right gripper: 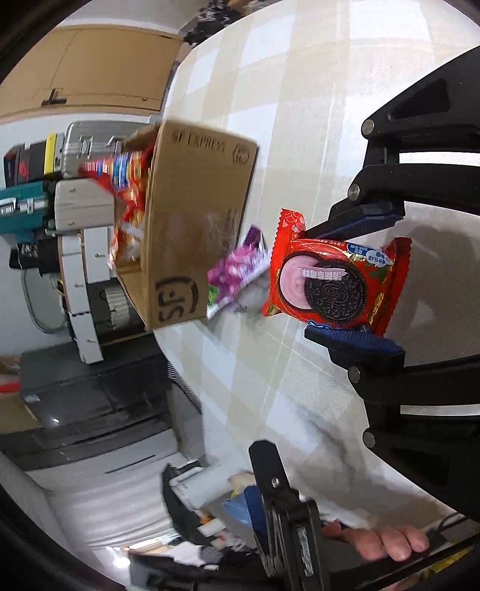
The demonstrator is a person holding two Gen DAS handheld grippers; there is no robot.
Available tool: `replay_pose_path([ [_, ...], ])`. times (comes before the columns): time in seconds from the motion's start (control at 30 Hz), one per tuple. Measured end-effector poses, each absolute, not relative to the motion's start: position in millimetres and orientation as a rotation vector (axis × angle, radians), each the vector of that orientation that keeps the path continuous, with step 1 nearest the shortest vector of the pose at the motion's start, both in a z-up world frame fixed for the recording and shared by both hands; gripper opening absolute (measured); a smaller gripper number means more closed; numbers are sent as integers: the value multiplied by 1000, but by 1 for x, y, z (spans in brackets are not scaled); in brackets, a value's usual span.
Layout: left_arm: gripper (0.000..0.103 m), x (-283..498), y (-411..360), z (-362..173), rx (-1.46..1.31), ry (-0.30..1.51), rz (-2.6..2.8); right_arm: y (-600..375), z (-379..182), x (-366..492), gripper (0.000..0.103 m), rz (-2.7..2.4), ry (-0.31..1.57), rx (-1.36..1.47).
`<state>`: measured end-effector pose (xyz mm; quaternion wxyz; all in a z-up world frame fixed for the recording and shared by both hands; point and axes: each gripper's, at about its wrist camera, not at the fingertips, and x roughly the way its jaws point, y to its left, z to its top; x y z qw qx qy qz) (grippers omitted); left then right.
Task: Organize snacks
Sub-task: 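Grasp the red Oreo pack with right tool while left tool grasps the purple grape candy bag, then lift both held snacks and carry them over the cardboard box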
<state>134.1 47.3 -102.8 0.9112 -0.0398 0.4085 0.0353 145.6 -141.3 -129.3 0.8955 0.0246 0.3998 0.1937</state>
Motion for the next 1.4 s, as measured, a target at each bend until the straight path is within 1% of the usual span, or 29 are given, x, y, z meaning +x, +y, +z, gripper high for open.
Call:
replay_pose_path([
  [0.27,102,179,-8,-100,0,884,-64,-199,-128,141,45,352,814,165],
  [0.57,102,225,-75,-125,91,948,-178,-208,-135,138,45,391,791,192],
  [0.77,101,246,-79,-147,94,961,-135,-214,-138,140,45,410,786,232],
  [0.8,95,248,-78,-149,88,960,-134,-214,-139,140,45,410,787,235],
  [0.83,83,249,-75,-152,72,963,-137,-214,-141,140,45,412,789,240],
  [0.87,75,252,-74,-155,53,973,-152,-215,-142,141,45,413,795,244],
  [0.9,61,252,-70,-160,19,1002,-184,-215,-143,142,45,412,798,246],
  [0.97,59,248,-65,-160,-6,983,-190,-215,-144,143,45,411,799,249],
  [1.0,55,247,-63,-160,-11,980,-196,-215,-144,143,45,410,799,250],
  [1.03,54,245,-62,-159,-18,976,-201,-215,-144,144,45,408,798,250],
  [1.13,52,238,-54,-156,-59,976,-218,-215,-144,144,45,398,797,248],
  [1.4,52,210,-43,-131,-43,927,-231,-213,-133,139,45,381,783,238],
])
